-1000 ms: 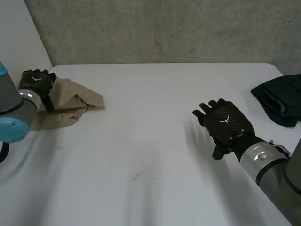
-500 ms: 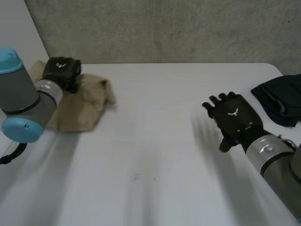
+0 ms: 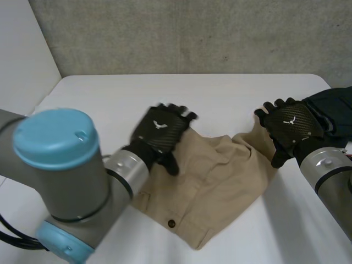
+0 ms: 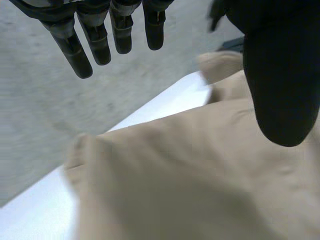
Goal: Fold the laundry.
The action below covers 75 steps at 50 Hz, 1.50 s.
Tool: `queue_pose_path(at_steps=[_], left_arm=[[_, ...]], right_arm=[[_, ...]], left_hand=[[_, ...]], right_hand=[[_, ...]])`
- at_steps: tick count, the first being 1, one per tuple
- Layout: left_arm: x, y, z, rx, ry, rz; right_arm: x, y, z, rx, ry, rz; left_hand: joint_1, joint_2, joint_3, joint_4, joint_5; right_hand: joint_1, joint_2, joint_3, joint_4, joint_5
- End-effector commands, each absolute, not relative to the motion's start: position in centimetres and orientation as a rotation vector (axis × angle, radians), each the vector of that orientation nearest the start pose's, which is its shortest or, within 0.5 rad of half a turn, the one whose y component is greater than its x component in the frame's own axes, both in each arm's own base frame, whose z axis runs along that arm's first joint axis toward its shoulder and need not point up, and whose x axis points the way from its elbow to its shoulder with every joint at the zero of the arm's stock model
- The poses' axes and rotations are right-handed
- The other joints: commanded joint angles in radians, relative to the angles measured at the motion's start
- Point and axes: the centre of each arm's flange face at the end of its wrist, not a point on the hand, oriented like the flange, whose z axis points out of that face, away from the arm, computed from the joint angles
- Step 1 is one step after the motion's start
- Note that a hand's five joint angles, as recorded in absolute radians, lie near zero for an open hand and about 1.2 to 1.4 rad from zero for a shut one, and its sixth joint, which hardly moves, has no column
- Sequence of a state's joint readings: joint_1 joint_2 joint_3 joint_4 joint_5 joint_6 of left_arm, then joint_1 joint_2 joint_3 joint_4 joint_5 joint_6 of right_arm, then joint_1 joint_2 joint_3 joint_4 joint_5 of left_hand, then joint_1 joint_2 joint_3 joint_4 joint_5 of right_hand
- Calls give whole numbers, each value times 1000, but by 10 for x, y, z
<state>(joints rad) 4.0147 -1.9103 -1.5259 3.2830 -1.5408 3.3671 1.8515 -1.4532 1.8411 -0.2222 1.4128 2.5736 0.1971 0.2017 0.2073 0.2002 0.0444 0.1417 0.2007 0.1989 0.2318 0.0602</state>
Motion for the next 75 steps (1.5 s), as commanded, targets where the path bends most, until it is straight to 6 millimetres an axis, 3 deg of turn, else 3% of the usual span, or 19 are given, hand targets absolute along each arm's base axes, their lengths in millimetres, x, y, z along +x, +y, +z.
queue_pose_path(at_steps=[1, 5, 9, 16, 21, 26, 31, 35, 36, 39, 43, 46, 50, 56, 62, 65, 69, 71, 75], left_arm=[[-291, -219, 234, 975, 2327, -2189], [-272, -228, 226, 898, 2359, -2119], [-263, -224, 212, 851, 2445, -2026], [-257, -225, 201, 697, 2641, -1940], [-257, -243, 178, 534, 2788, -1853], [-261, -252, 165, 507, 2837, -1790], [-266, -262, 154, 509, 2864, -1732], [-272, -263, 147, 530, 2888, -1683], [-273, -263, 146, 539, 2897, -1660], [-273, -260, 148, 552, 2910, -1624], [-276, -259, 156, 570, 2909, -1631], [-276, -267, 184, 557, 2838, -1764], [-274, -279, 225, 511, 2734, -1957], [-276, -287, 279, 526, 2561, -2195], [-280, -283, 298, 549, 2495, -2282], [-281, -282, 305, 547, 2472, -2313], [-281, -284, 313, 541, 2441, -2350], [-281, -285, 318, 540, 2421, -2368], [-281, -283, 332, 559, 2357, -2413]], right_arm=[[223, -238, 239, -1154, 2099, -2132], [223, -235, 244, -1158, 2078, -2141], [224, -231, 246, -1168, 2063, -2143], [224, -226, 244, -1188, 2057, -2136], [224, -226, 243, -1186, 2063, -2130], [223, -226, 241, -1186, 2070, -2122], [223, -225, 238, -1190, 2077, -2110], [223, -227, 237, -1193, 2082, -2103], [224, -228, 238, -1192, 2077, -2111], [224, -230, 241, -1187, 2072, -2120], [224, -237, 246, -1179, 2065, -2138], [227, -242, 242, -1193, 2081, -2091], [234, -249, 237, -1228, 2128, -1915], [248, -267, 211, -1199, 2277, -1481], [255, -279, 177, -1075, 2382, -1186], [262, -268, 170, -1064, 2371, -1111], [284, -211, 168, -1182, 2251, -894], [287, -180, 189, -1258, 2148, -820], [286, -167, 226, -1302, 2018, -877]], left_hand=[[-19, -23, -29, -22, -41], [-7, -12, -17, -10, -29], [34, 29, 24, 31, 12], [37, 32, 27, 34, 15], [101, 97, 91, 98, 79], [183, 179, 173, 180, 162], [415, 411, 405, 412, 393], [855, 851, 845, 852, 833], [1051, 1046, 1041, 1048, 1029], [1199, 1195, 1189, 1196, 1177], [1199, 1195, 1189, 1196, 1177], [1199, 1195, 1189, 1196, 1177], [1199, 1195, 1189, 1196, 1177], [1199, 1195, 1189, 1196, 1177], [1199, 1195, 1189, 1196, 1177], [1199, 1195, 1189, 1196, 1177], [1199, 1195, 1189, 1196, 1177], [1199, 1195, 1189, 1196, 1177], [1199, 1195, 1189, 1196, 1177]], right_hand=[[33, -26, -24, -57, -60], [33, -26, -24, -57, -60], [33, -26, -24, -57, -60], [33, -26, -24, -57, -60], [33, -26, -24, -57, -60], [33, -26, -24, -57, -60], [33, -26, -24, -57, -60], [33, -26, -24, -57, -60], [33, -26, -24, -57, -60], [33, -26, -24, -57, -60], [33, -26, -24, -57, -60], [33, -26, -24, -57, -60], [33, -26, -24, -57, -60], [33, -26, -24, -57, -60], [33, -26, -24, -57, -60], [286, 227, 229, 196, 193], [445, 386, 388, 355, 352], [428, 369, 371, 338, 335], [396, 337, 338, 305, 302]])
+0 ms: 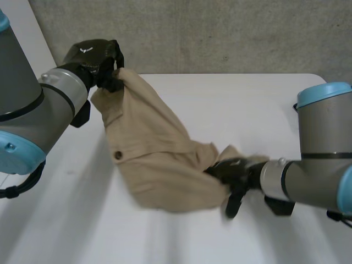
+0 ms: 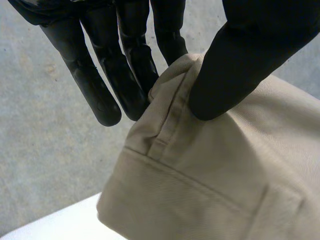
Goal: Fold the laundry.
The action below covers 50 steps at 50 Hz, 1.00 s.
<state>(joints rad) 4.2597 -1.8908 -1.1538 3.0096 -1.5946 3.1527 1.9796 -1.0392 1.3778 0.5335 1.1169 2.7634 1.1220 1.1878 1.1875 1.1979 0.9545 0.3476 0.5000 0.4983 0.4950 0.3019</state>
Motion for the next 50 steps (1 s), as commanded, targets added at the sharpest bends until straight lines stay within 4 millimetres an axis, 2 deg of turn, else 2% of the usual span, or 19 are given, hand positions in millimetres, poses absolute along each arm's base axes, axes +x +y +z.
queue_pose_path(at_steps=[1, 2, 3, 7, 15, 19, 23, 29, 34, 36, 38, 39, 42, 43, 46, 47, 49, 50], left_arm=[[-280, -281, 336, 571, 2330, -2423], [-280, -280, 338, 577, 2317, -2428], [-279, -279, 341, 580, 2306, -2434], [-277, -274, 351, 595, 2259, -2462], [-278, -246, 367, 648, 2224, -2511], [-275, -233, 370, 704, 2173, -2501], [-272, -230, 360, 764, 2144, -2437], [-270, -246, 357, 742, 2085, -2433], [-269, -267, 385, 648, 1893, -2591], [-276, -268, 403, 631, 1792, -2693], [-282, -265, 411, 630, 1750, -2749], [-294, -258, 416, 663, 1719, -2807], [-324, -240, 412, 778, 1720, -2879], [-348, -223, 401, 893, 1747, -2908], [-382, -195, 379, 1066, 1801, -2924], [-399, -178, 363, 1168, 1842, -2914], [-414, -164, 342, 1268, 1903, -2872], [-429, -151, 317, 1374, 1972, -2803]], right_arm=[[285, -173, 233, -1293, 2003, -919], [283, -179, 237, -1277, 2005, -954], [277, -195, 244, -1226, 2037, -1021], [258, -234, 259, -1132, 2142, -1187], [251, -268, 279, -1141, 2201, -1458], [252, -280, 282, -1120, 2182, -1560], [253, -284, 275, -1111, 2193, -1562], [249, -285, 262, -1072, 2232, -1525], [247, -290, 256, -1032, 2229, -1593], [244, -294, 257, -1005, 2238, -1631], [235, -301, 264, -941, 2261, -1711], [230, -304, 267, -914, 2273, -1743], [210, -314, 282, -829, 2301, -1864], [206, -316, 285, -813, 2305, -1887], [195, -319, 290, -779, 2319, -1919], [193, -319, 289, -774, 2324, -1919], [189, -319, 287, -760, 2341, -1913], [188, -318, 287, -760, 2344, -1913]], left_hand=[[274, 209, 209, 198, 267], [274, 209, 209, 198, 267], [274, 209, 209, 198, 267], [274, 209, 209, 198, 267], [274, 209, 209, 198, 267], [274, 209, 209, 198, 267], [274, 209, 209, 198, 267], [274, 209, 209, 198, 267], [274, 209, 209, 198, 267], [274, 209, 209, 198, 267], [274, 209, 209, 198, 267], [274, 209, 209, 198, 267], [274, 209, 209, 198, 267], [274, 209, 209, 198, 267], [274, 209, 209, 198, 267], [274, 209, 209, 198, 267], [274, 209, 209, 198, 267], [274, 209, 209, 198, 267]], right_hand=[[169, 17, 18, 22, 40], [154, 2, 4, 7, 26], [131, -21, -20, -16, 2], [142, -10, -8, -5, 14], [116, -36, -34, -31, -13], [11, -142, -140, -137, -118], [-33, -186, -184, -181, -162], [-51, -204, -202, -199, -180], [-75, -227, -225, -222, -203], [-86, -239, -237, -234, -215], [-98, -251, -249, -246, -227], [-101, -254, -252, -249, -230], [-107, -259, -258, -254, -236], [-107, -259, -258, -254, -236], [-125, -277, -275, -272, -253], [-130, -283, -281, -278, -259], [-136, -289, -287, -284, -265], [-136, -289, -287, -284, -265]])
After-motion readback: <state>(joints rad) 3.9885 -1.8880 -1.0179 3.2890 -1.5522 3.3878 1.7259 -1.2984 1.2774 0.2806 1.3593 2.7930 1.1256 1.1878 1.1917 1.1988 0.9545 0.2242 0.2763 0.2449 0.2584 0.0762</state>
